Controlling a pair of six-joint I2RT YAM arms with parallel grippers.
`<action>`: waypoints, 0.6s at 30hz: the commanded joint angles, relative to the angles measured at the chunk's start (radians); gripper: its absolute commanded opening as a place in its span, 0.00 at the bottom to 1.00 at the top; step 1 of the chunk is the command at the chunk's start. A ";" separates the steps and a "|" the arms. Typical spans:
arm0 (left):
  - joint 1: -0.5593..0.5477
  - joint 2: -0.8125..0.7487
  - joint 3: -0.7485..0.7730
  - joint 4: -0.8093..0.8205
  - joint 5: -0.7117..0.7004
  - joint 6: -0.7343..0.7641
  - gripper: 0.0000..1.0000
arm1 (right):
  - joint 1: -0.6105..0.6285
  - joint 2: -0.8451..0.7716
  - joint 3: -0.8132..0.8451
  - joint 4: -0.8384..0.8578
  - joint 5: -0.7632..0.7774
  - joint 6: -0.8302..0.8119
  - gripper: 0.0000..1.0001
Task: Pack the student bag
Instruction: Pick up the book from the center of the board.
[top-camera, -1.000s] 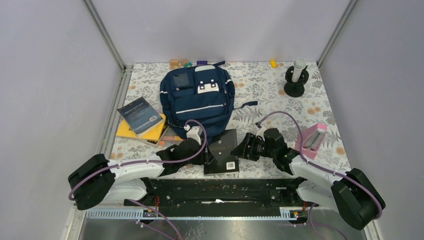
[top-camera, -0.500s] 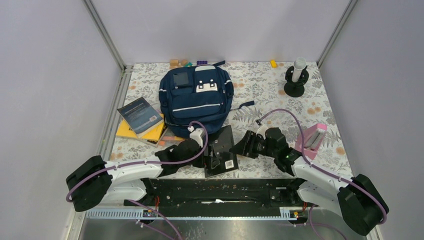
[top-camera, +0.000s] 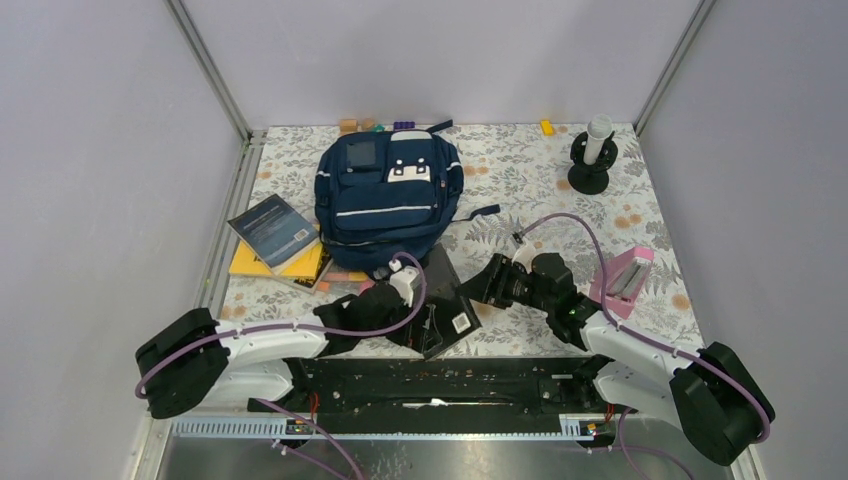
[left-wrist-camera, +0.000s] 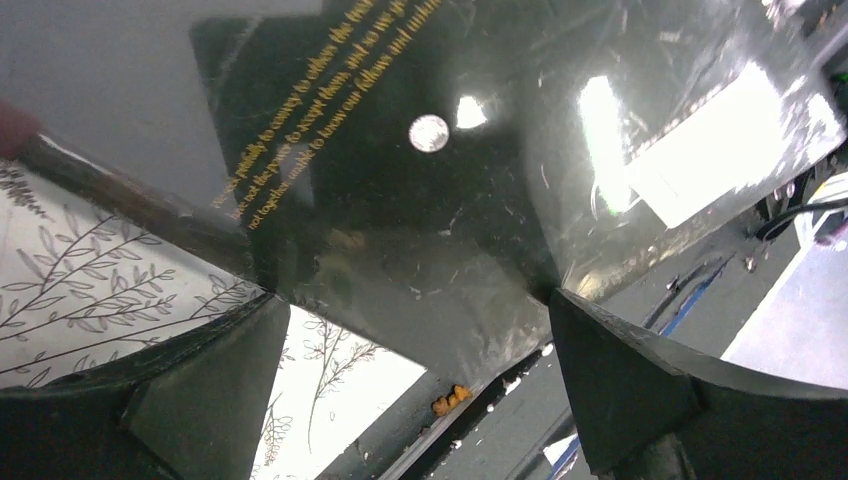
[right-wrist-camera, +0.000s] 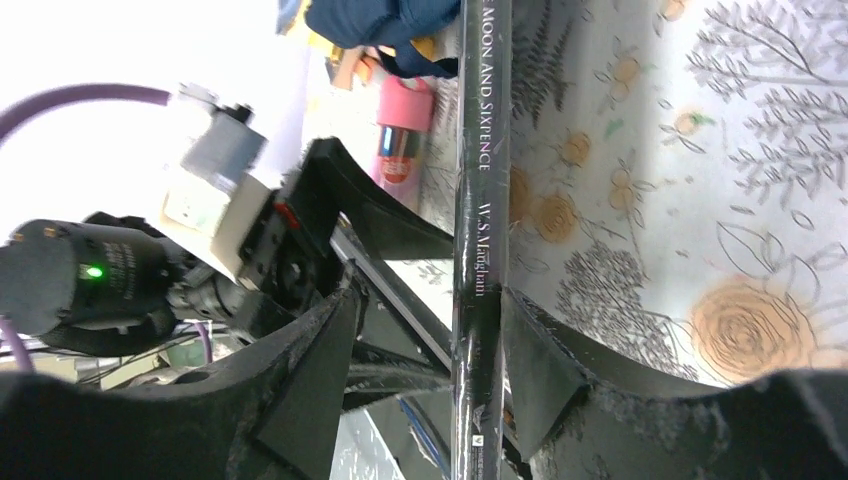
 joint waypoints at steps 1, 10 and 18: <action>-0.047 -0.031 0.010 0.378 0.089 0.092 0.99 | 0.044 -0.007 0.061 0.245 -0.131 0.072 0.60; -0.055 0.009 -0.054 0.546 0.056 0.103 0.99 | 0.066 0.005 0.066 0.093 -0.164 -0.001 0.60; -0.057 0.035 -0.046 0.533 0.055 0.111 0.99 | 0.074 -0.034 0.075 -0.206 0.009 -0.220 0.59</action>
